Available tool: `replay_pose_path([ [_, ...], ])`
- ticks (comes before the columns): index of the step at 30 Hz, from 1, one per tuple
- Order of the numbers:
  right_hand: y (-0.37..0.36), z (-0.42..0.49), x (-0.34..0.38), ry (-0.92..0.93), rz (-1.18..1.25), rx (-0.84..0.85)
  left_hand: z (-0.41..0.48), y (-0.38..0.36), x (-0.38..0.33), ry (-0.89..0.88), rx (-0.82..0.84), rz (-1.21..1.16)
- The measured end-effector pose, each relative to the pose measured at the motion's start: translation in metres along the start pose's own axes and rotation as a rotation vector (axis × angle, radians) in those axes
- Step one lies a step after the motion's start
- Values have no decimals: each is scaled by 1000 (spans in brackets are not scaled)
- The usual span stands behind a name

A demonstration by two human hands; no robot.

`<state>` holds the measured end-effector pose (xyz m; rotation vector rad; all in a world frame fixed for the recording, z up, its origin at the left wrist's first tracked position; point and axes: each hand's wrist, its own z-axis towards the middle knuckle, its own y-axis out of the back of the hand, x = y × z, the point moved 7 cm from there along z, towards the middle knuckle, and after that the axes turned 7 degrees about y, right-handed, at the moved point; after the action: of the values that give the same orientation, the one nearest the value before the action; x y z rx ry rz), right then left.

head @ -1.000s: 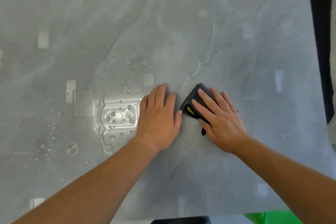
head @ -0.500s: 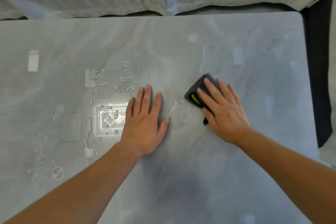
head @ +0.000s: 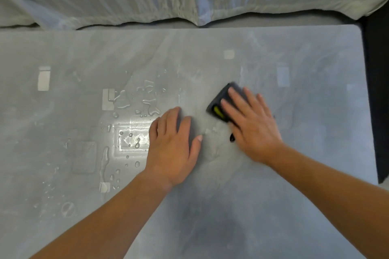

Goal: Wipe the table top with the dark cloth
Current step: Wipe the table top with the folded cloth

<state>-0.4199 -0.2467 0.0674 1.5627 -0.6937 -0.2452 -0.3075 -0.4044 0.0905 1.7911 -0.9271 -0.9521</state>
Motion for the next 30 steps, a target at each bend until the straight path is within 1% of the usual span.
replay_pose_path([
  [1, 7, 15, -17, -88, 15, -34, 4, 3, 1, -12, -17, 0],
  [4, 21, 59, -60, -435, 109, -127, 17, 6, 8, -12, -35, 9],
  [5, 22, 69, -60, -486, 103, -133, 22, 7, 12, -6, -35, 23],
  [6, 22, 77, -52, -466, 75, -125, 27, 7, 16, 0, -32, 41],
  [7, 20, 82, -37, -374, 43, -101, 30, 7, 20, 7, -23, 56],
  [9, 12, 80, -4, -70, -32, -15, 35, 7, 26, 10, -5, 83],
  [10, 10, 77, 3, 46, -44, 35, 36, 6, 28, 2, -3, 102],
  [11, 10, 76, 2, 103, -38, 67, 35, 6, 29, -8, -5, 117],
  [12, 13, 81, -7, 101, -27, 68, 34, 6, 29, -15, -12, 126],
  [13, 17, 89, -19, 43, -13, 44, 34, 6, 29, -16, -22, 125],
  [16, 29, 125, -58, -329, 78, -88, 36, 4, 28, -13, -41, 108],
  [17, 31, 135, -62, -435, 106, -122, 36, 3, 28, -14, -43, 107],
  [18, 31, 144, -58, -499, 114, -143, 36, 0, 28, -15, -44, 105],
  [19, 30, 150, -48, -503, 109, -149, 36, -1, 28, -16, -46, 102],
  [20, 27, 154, -33, -444, 100, -139, 35, -2, 29, -15, -46, 99],
  [23, 15, 144, 11, -87, 7, -27, 36, -2, 30, -17, -52, 100],
  [24, 15, 140, 12, 3, -5, 19, 36, -1, 30, -27, -53, 91],
  [25, 17, 140, 7, 54, -9, 43, 36, 0, 30, -39, -51, 80],
  [26, 20, 146, -2, 48, -9, 42, 35, 1, 31, -54, -52, 65],
  [27, 23, 154, -12, -10, 0, 20, 35, 3, 33, -67, -55, 45],
  [30, 27, 184, -26, -282, 52, -75, 36, 9, 42, -77, -69, -4],
])
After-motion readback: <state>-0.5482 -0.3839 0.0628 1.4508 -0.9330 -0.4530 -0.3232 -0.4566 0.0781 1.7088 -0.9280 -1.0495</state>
